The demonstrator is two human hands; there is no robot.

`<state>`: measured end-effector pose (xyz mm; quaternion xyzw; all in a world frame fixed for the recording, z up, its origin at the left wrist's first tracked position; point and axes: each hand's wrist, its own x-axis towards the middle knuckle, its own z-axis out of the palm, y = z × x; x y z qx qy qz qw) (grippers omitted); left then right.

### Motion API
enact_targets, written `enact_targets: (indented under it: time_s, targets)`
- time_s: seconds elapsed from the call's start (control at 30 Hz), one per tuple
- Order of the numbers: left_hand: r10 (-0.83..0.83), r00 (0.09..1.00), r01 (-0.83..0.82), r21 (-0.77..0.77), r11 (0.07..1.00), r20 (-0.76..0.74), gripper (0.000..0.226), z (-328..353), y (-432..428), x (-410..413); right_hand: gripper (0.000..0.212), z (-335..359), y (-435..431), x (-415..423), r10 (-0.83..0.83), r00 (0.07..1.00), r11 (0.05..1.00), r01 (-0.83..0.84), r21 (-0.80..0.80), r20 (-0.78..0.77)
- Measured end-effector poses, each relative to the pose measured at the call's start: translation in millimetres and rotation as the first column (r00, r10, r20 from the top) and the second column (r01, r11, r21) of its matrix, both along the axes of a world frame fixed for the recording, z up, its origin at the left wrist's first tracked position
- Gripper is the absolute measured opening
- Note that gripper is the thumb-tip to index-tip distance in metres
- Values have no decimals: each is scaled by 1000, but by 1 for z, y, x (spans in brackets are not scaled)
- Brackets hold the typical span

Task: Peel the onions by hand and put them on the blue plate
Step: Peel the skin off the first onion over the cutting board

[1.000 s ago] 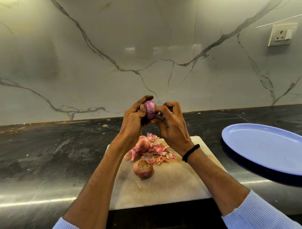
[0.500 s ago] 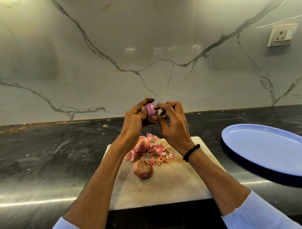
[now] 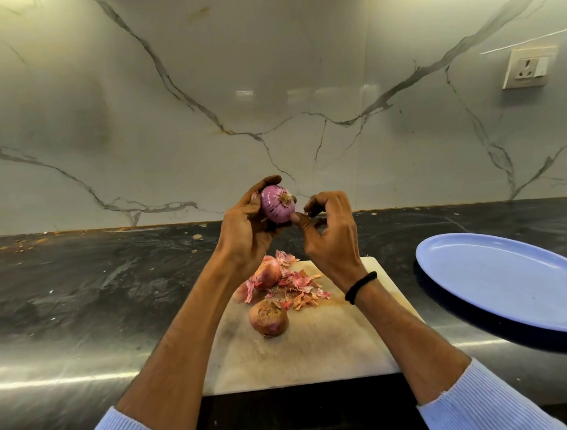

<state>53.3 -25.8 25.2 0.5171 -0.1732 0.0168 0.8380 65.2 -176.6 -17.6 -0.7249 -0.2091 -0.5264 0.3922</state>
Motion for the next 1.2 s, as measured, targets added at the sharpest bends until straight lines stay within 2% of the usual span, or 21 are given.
enact_targets:
  time_s: [0.1, 0.2, 0.43, 0.6, 0.83, 0.97, 1.07, 1.2]
  targets:
    - [-53, 998, 51, -105, 993, -17, 44, 2, 3, -1, 21, 1, -2, -1, -32, 999, 999, 32, 9, 18]
    - [-60, 998, 60, -109, 992, -2, 45, 3, 3, -3, 14, 1, -3, -2, -65, 997, 998, 64, 27, 39]
    - [-11, 998, 12, 6, 1000, -61, 43, 0, -2, -1, 27, 3, 0, -7, -16, 999, 1000, 17, -10, 51]
    - [-15, 994, 20, 46, 999, -105, 43, -1, -3, -1, 37, 3, 1, -6, 34, 999, 998, -34, -52, -8]
    - [24, 999, -20, 108, 994, -37, 38, 0, -3, -3, 25, 0, 3, -5, -8, 1000, 999, 8, -53, -4]
    - [19, 1000, -21, 122, 992, 25, 35, 0, -4, -3, 17, 1, 3, -5, 13, 999, 999, -11, 49, -37]
    - [-1, 998, -5, 97, 995, 55, 37, -1, -5, -2, 11, 2, 1, -6, 112, 986, 972, -83, 221, -122]
    - [-25, 996, 20, 67, 998, 87, 46, 0, -5, -3, 19, 7, 0, -10, 256, 945, 922, -175, 345, -204]
